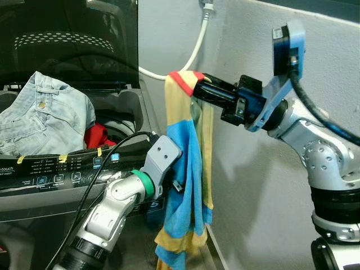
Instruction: Clothes washing
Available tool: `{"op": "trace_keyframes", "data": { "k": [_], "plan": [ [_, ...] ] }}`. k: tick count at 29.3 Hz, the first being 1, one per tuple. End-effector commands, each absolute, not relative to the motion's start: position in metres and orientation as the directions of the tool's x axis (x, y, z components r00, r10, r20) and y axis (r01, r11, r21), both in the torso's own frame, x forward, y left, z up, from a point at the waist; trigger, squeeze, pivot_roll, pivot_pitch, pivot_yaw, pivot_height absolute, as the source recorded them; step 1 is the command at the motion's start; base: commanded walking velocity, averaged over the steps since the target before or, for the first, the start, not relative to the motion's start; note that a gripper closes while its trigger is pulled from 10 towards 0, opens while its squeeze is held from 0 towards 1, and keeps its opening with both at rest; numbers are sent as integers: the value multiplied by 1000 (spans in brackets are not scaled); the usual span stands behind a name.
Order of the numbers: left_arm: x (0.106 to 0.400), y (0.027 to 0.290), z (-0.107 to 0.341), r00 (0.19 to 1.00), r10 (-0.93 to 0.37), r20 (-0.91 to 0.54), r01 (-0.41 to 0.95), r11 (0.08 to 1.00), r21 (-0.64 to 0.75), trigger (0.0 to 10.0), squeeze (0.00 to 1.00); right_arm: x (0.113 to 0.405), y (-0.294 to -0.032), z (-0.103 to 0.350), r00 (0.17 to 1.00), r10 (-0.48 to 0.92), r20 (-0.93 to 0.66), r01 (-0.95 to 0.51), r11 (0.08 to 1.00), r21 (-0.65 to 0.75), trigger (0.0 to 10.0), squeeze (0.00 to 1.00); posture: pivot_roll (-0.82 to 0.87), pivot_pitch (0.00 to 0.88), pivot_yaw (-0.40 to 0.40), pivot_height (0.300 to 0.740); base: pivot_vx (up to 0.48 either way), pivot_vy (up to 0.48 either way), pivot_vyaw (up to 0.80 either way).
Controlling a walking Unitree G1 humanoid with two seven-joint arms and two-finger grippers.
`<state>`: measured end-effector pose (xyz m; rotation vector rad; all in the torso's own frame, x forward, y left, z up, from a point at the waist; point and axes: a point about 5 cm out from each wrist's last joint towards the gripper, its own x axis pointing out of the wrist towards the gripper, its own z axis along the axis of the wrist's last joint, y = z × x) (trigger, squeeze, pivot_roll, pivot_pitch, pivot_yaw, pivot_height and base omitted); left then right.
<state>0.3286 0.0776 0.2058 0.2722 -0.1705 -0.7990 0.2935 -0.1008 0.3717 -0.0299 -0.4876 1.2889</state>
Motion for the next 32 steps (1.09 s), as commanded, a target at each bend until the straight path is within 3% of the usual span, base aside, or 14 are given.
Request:
{"op": "trace_keyframes", "data": {
  "k": [1, 4, 5, 7, 8, 32],
  "plan": [
    [330, 74, 203, 667, -744, 44, 702, 648, 296, 10000, 1000, 284, -104, 381, 140, 914, 381, -912, 269, -309, 10000, 0, 63, 0, -14, 740, 0, 0, 0],
    [330, 72, 202, 654, -755, 45, 716, 637, 287, 10000, 1000, 284, -104, 382, 135, 911, 390, -914, 266, -306, 10000, 0, 60, 0, -12, 740, 0, 0, 0],
    [330, 70, 201, 641, -766, 43, 728, 625, 281, 2510, 1000, 283, -105, 383, 131, 910, 393, -915, 264, -305, 10000, 0, 58, 0, -12, 740, 0, 0, 0],
    [330, 70, 201, 641, -766, 43, 728, 625, 281, 2510, 1000, 283, -105, 383, 131, 910, 393, -915, 264, -305, 10000, 0, 58, 0, -12, 740, 0, 0, 0],
    [331, 68, 200, 633, -773, 45, 734, 617, 283, 0, 1000, 283, -104, 383, 131, 911, 392, -915, 263, -307, 10000, 0, 56, 0, -10, 740, 0, 0, 0],
    [328, 77, 203, 613, -784, 96, 734, 610, 299, 0, 1000, 286, -106, 381, 158, 906, 393, -915, 284, -286, 10000, 0, 69, 0, -17, 740, 0, 0, 0]
  ]
}}
